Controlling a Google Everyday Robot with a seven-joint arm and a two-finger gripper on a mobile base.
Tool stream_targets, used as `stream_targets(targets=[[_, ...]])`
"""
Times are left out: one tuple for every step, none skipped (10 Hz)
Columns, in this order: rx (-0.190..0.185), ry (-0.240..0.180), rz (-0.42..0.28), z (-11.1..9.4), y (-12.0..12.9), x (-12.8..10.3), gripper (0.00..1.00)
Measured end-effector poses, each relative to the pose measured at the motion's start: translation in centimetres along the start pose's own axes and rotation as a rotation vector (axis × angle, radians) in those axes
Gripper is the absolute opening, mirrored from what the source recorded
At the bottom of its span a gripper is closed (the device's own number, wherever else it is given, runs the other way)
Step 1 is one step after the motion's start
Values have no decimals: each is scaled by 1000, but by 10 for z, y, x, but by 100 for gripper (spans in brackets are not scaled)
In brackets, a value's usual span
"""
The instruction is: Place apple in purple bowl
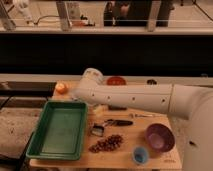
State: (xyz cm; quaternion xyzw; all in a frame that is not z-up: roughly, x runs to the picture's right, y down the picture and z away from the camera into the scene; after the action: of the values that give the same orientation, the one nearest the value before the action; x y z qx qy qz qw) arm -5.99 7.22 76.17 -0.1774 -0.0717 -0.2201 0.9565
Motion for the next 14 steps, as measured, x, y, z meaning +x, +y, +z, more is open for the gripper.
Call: stream_targets(targets=[[18,-40,13,3,-8,7,80],[33,-75,22,5,-13,14,80],[50,-108,35,8,-17,24,80],[64,-133,40,10,-20,30,80],[92,-193,45,13,-28,38,80],[118,-279,45,15,-36,38,80],[134,-333,46,18,-41,40,80],[154,-389,44,21,-49,41,80],[171,-415,35,25,-60,38,80],[188,-423,18,26,-70,32,80],[203,-420,-3,29,-77,24,80],[224,-414,-30,30,-88,13,80],[241,-406,-51,32,-97,7,80],[253,-396,-65,34,-104,4,80]])
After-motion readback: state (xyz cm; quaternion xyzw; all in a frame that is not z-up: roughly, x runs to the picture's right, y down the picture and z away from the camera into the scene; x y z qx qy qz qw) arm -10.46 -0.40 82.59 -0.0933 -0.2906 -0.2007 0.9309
